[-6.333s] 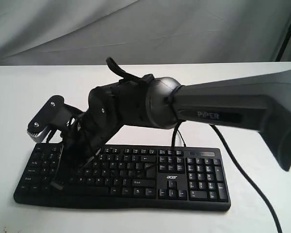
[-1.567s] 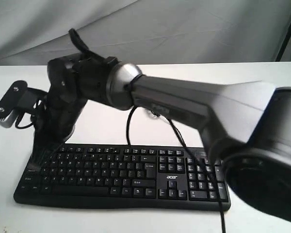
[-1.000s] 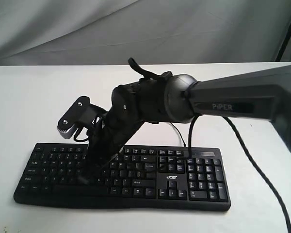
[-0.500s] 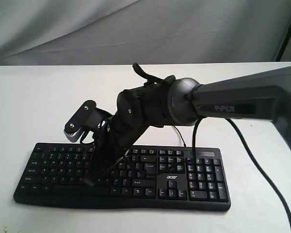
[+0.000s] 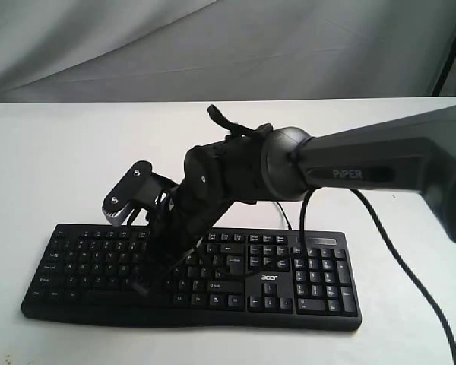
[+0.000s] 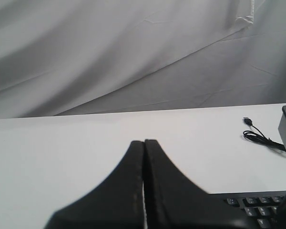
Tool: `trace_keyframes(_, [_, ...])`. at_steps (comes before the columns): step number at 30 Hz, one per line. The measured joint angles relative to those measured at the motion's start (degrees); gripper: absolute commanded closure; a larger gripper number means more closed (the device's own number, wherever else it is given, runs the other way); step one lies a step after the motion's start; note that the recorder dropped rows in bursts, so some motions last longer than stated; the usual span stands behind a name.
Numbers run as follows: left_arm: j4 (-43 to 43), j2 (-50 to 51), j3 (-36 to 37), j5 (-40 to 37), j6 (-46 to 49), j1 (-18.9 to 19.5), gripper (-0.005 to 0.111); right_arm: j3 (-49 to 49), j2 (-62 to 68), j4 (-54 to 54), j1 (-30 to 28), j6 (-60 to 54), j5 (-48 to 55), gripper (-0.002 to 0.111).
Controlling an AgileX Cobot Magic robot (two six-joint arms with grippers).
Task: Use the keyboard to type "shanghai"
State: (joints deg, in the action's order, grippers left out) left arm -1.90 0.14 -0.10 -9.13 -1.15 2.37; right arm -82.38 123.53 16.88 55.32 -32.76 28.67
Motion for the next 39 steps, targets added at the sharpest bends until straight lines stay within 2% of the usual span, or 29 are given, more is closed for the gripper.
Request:
trace_keyframes(6, [0.00,0.00,0.00,0.00,0.00,0.00,0.107,0.11,-4.67,-2.29,0.00,0.15,1.91,0.108])
trace_keyframes(21, [0.00,0.00,0.00,0.00,0.00,0.00,0.107,4.12,-30.58,-8.26,-5.17,2.98,6.81,0.108])
trace_keyframes(28, [0.00,0.00,0.00,0.00,0.00,0.00,0.107,4.12,-37.25,-8.37,-5.45,3.36,6.93,0.108])
trace_keyframes(39, [0.00,0.00,0.00,0.00,0.00,0.00,0.107,4.22,-41.85,-9.01,-6.00,5.29,-2.04,0.108])
